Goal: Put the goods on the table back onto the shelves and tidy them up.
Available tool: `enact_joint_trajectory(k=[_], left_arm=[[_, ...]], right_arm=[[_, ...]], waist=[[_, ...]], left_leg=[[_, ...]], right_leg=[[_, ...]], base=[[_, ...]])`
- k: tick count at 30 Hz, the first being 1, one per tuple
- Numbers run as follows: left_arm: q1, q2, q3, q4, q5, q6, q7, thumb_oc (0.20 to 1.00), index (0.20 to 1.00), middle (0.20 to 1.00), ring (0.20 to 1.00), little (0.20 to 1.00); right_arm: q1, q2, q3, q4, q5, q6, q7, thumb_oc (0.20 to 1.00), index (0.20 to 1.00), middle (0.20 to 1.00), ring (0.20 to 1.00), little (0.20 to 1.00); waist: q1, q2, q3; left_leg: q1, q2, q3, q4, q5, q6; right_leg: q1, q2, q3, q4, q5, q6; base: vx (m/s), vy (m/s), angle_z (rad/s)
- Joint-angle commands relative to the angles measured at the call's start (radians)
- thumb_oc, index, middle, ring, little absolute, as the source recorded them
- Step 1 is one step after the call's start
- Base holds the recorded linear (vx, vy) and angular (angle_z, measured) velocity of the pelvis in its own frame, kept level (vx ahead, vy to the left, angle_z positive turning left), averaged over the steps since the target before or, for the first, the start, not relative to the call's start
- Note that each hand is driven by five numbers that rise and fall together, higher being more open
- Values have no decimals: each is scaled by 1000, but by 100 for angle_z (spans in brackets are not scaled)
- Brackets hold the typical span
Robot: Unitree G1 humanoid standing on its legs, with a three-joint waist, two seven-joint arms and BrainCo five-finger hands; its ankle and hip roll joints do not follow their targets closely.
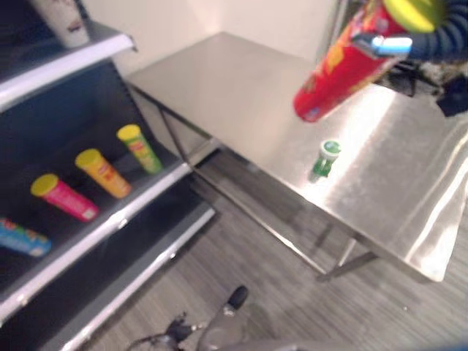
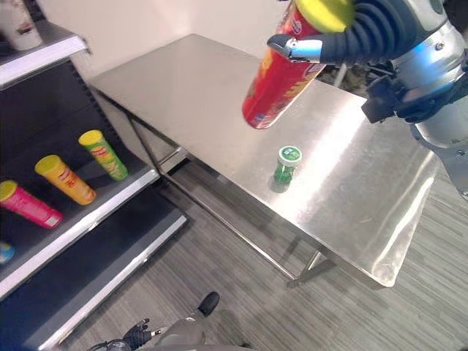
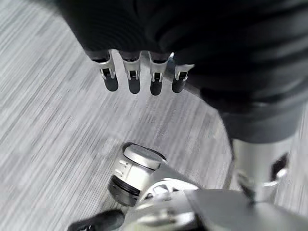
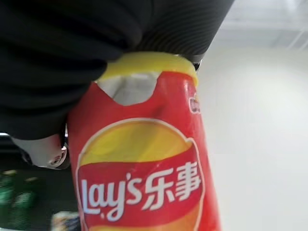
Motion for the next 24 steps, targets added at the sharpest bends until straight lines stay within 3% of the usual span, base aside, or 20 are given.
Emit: enact_joint_trajectory(k=[1, 4, 6, 7, 11, 14, 18, 19, 20, 21, 23, 24], left_arm=[[10, -6, 35, 67, -24, 4, -5, 1000, 1000, 1000, 1000, 1000], [22, -15, 71, 86, -23, 10, 2, 1000, 1000, 1000, 1000, 1000], [26, -18, 58, 91, 15, 8, 9, 1000, 1000, 1000, 1000, 1000], [32, -16, 38, 88, 55, 6, 14, 1000, 1000, 1000, 1000, 1000], [46, -16, 8, 78, 103, 2, 13, 1000, 1000, 1000, 1000, 1000], [55, -20, -7, 84, 121, 3, 8, 1000, 1000, 1000, 1000, 1000], [62, -27, -42, 78, 156, 4, -6, 1000, 1000, 1000, 1000, 1000], [65, -31, -52, 68, 159, 2, -12, 1000, 1000, 1000, 1000, 1000], [66, -39, -62, 64, 171, 3, -16, 1000, 1000, 1000, 1000, 1000], [68, -43, -65, 64, 178, 3, -21, 1000, 1000, 1000, 1000, 1000], [68, -61, -82, 65, 198, 0, -28, 1000, 1000, 1000, 1000, 1000], [68, -59, -83, 65, 198, 0, -28, 1000, 1000, 1000, 1000, 1000]], right_arm=[[54, 18, -101, -5, 62, 10, -35, 200, 200, 200, 200, 200], [82, -3, -112, -13, 55, 8, -26, 200, 200, 200, 200, 200], [96, -26, -125, -19, 63, 0, -19, 200, 200, 200, 200, 200], [104, -44, -131, -22, 75, -8, -14, 200, 200, 200, 200, 200], [136, -81, -149, -27, 100, -30, 6, 200, 200, 200, 200, 200], [132, -94, -138, -21, 101, -34, 14, 200, 200, 200, 200, 200], [128, -102, -130, -16, 105, -39, 22, 200, 200, 200, 200, 200], [127, -106, -136, -17, 108, -39, 23, 200, 200, 200, 200, 200], [143, -99, -141, -16, 101, -34, 28, 200, 200, 200, 200, 200], [157, -90, -150, -23, 98, -28, 39, 200, 200, 200, 200, 200], [218, -58, -186, -26, 75, -19, 41, 200, 200, 200, 200, 200], [227, -57, -196, -29, 74, -18, 42, 200, 200, 200, 200, 200]], waist=[[1, -106, -36], [-19, -106, -45], [-45, -101, -56], [-60, -91, -61], [-105, -58, -90], [-131, -37, -107], [-155, -16, -126], [-155, -10, -127], [-159, -4, -131], [-161, -3, -134], [-167, -5, -134], [-166, -10, -134]], left_leg=[[57, -30, 117, -22, -127, 101], [135, 72, 189, 6, -158, 108], [180, 150, 245, 9, -143, 100], [214, 205, 271, 6, -117, 88], [268, 336, 311, -6, 46, 35], [293, 394, 318, -18, 163, -6], [305, 431, 331, -60, 224, -51], [299, 426, 329, -62, 201, -47], [303, 414, 332, -69, 139, -49], [308, 399, 338, -69, 35, -43], [322, 340, 368, -69, -228, -6], [320, 335, 368, -69, -225, -5]], right_leg=[[-48, -159, 87, -116, 106, 116], [-64, -192, 2, -119, 112, 112], [-86, -211, -43, -112, 117, 115], [-97, -221, -65, -105, 117, 119], [-155, -261, -132, -84, 132, 136], [-203, -305, -164, -62, 153, 160], [-259, -377, -177, -24, 186, 206], [-264, -392, -178, -17, 197, 218], [-278, -413, -178, -9, 217, 237], [-275, -422, -165, -17, 234, 251], [-283, -482, -143, -29, 284, 285], [-285, -486, -141, -32, 289, 286]], base=[[-214, 3, 60], [-184, 29, 38], [-164, 118, 55], [-201, 177, 75], [-227, 250, 85], [-259, 352, 46], [-264, 368, 71], [-252, 351, 76], [-237, 307, 63], [-241, 325, 51], [-217, 314, 41], [-366, 584, 53]])
